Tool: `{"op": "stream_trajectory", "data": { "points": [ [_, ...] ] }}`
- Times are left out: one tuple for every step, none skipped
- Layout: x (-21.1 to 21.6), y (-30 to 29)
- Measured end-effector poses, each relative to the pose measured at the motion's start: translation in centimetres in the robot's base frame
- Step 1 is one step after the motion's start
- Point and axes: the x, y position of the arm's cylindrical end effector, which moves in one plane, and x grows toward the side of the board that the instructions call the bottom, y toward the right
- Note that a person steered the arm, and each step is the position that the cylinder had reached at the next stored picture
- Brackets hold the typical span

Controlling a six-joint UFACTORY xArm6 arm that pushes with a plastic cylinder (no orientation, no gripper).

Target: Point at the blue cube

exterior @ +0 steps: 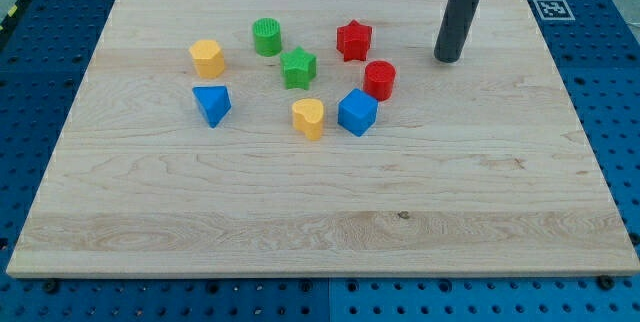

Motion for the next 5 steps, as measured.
{"op": "stream_trajectory", "data": {
  "points": [
    [0.0, 0.0],
    [-0.03, 0.0],
    [-0.03, 0.0],
    [-0.03, 0.07],
    [-0.03, 0.34]
  ]
}}
